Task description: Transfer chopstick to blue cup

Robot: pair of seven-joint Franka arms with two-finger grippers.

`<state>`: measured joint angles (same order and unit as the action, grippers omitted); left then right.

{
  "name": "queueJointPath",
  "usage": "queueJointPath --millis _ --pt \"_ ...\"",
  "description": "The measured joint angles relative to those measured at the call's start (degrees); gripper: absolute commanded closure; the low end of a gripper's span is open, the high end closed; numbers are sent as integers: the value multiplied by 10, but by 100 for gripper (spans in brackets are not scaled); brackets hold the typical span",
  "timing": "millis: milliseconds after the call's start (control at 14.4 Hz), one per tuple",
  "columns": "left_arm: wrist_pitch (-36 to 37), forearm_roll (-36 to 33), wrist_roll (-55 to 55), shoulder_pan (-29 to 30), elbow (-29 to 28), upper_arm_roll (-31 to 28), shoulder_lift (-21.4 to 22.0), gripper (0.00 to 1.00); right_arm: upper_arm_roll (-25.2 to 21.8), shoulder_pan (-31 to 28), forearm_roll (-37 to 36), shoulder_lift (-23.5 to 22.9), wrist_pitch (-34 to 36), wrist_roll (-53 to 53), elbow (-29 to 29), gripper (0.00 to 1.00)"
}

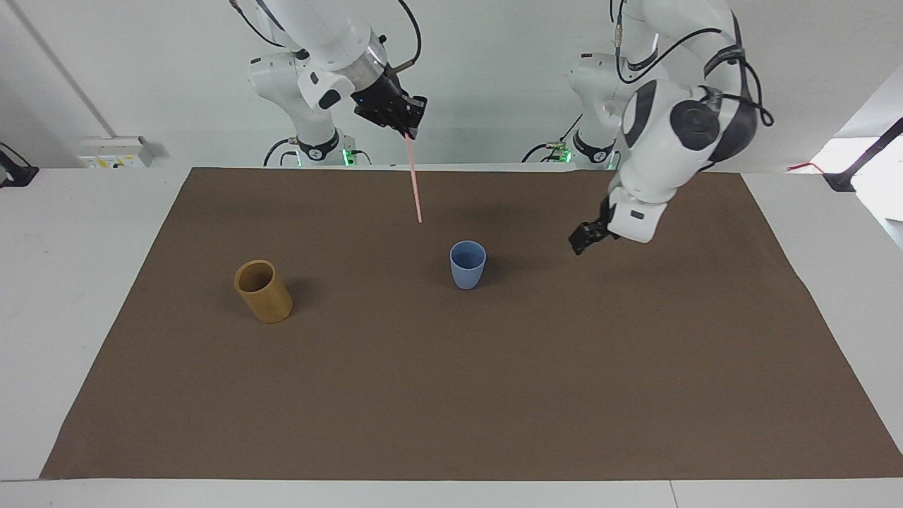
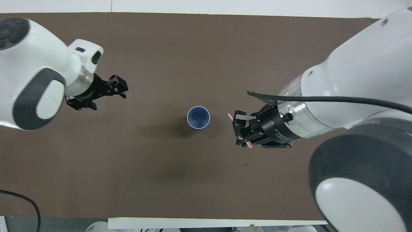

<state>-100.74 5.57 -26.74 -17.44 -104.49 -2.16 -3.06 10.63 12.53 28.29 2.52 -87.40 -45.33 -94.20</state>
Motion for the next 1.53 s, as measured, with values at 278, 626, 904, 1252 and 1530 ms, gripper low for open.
queueJointPath --millis 278,626,904,1252,1530 --pt "41 -55 199 101 8 -2 56 0 -2 54 13 -20 -122 -55 -54 100" --pt "121 -68 239 128 96 -2 81 0 -2 93 18 -34 -169 -101 -98 100" --pt "135 -69 242 140 87 0 72 0 -2 97 19 -29 -171 -111 -107 100" --pt "156 -67 269 140 84 6 72 0 -4 97 19 -29 -209 -111 -112 97" --pt "188 -67 274 139 84 14 65 0 -4 98 19 -30 -229 -106 -118 23"
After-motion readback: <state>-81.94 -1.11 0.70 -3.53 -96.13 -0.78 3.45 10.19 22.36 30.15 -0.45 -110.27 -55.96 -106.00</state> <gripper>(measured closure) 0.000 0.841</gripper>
